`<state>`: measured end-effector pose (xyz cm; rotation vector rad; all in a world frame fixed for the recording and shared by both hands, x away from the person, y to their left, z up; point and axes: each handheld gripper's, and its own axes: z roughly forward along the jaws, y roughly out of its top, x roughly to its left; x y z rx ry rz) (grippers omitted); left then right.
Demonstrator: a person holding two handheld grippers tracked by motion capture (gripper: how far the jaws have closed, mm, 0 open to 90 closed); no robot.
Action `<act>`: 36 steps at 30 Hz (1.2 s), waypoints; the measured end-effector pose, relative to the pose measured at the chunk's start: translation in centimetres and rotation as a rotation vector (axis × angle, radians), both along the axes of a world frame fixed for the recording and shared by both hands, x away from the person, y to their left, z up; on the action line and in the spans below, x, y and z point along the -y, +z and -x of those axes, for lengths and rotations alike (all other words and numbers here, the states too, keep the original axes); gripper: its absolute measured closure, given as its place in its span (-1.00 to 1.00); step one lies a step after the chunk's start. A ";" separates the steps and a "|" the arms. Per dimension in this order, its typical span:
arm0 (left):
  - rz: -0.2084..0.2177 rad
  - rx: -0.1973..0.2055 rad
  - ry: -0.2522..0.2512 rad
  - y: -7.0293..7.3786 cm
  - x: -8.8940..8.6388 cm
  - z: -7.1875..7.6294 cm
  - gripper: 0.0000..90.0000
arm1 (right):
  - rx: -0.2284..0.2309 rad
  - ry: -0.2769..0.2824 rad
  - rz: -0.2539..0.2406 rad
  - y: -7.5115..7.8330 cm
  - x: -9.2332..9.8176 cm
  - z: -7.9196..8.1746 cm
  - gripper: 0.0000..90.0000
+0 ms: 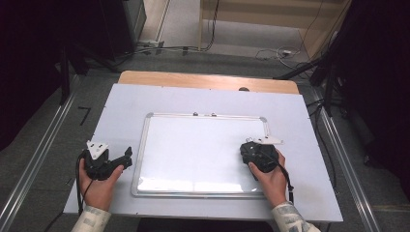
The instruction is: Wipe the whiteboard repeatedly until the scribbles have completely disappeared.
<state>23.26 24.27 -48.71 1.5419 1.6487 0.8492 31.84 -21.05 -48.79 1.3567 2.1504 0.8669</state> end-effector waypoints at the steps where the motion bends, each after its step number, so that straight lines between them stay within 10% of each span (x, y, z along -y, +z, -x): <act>1: 0.000 0.000 0.000 0.0 0.0 0.0 -0.72 | -0.002 -0.005 -0.004 0.0 0.1 -0.2 -0.13; 13: 0.000 -0.004 0.002 -0.1 0.0 -0.1 -0.72 | -0.001 -0.073 -0.004 0.1 1.3 -2.5 -0.13; 36: -0.001 -0.004 -0.004 0.0 0.1 -0.1 -0.72 | -0.009 0.055 0.003 0.0 -1.6 1.5 -0.13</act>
